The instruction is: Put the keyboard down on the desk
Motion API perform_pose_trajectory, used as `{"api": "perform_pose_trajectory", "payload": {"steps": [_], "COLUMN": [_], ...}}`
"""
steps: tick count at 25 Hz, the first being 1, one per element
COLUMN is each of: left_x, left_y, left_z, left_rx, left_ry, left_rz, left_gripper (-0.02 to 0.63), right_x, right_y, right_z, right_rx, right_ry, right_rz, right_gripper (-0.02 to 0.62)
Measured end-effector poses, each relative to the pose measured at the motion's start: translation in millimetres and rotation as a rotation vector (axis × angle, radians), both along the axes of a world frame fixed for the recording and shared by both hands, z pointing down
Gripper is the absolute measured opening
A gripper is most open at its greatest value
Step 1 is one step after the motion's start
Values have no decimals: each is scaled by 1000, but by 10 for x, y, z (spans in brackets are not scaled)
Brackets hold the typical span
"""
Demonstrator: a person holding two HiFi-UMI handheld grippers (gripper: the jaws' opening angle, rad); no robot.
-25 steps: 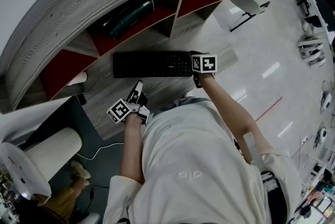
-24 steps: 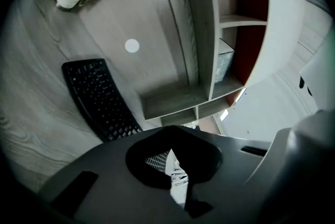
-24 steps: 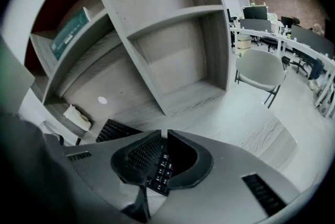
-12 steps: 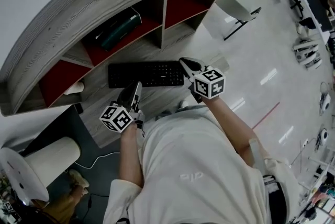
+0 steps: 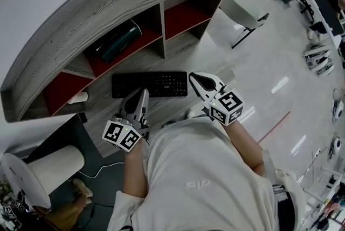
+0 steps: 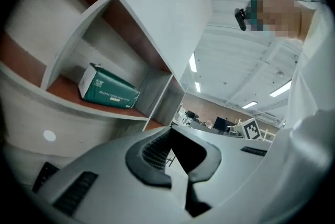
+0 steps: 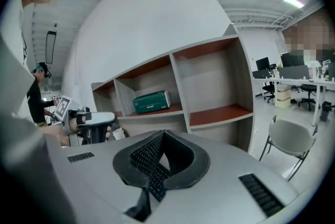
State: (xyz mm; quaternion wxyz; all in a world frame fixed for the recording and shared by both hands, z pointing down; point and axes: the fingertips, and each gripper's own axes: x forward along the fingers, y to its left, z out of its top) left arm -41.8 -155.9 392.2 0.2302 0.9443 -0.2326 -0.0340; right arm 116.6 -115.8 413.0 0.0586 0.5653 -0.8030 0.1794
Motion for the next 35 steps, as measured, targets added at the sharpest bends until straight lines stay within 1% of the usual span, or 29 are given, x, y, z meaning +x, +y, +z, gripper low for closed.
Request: {"api": "perform_pose_trajectory", "payload": {"steps": [3,5,7,11,14,18,23,26,29,35], "left_x": [81,116,157,234,268,261,296,315,319,270], "left_y": [55,78,102,154,174,170,281,336,368,377], "left_z": [-99,-130,-151,-205,-230,-245,-312,-340,-355,-357], "left_rx": [99,164,195,211,234,240,275,295,285,249], "left_ry": [-52,-96,-118,-119,-136,-143,-113,-107,-94,-77], "left_rz": [-10,-35,-42,-40,-35,-34,21,38,48,27], "left_gripper": [17,17,17,17,17,17,17,17,15,15], "right_x": [49,59,59,64,88,83,57,43,31,43], "right_y": [57,89,116,139,147,164,193,209,231,263], "right_z": [-119,-180,-230,-297,-277,-242,-223,-206,-194,-199], "right_rx": [31,51,74,110,106,98,97,92,89,96], "right_ry": [-9,-7,6,29,29,26,27,24,20,20], "right_rz": [-11,-25,-40,-61,-59,-67,-75,-78,-79,-74], "right_gripper": [28,28,28,28,28,28,28,28,28,28]}}
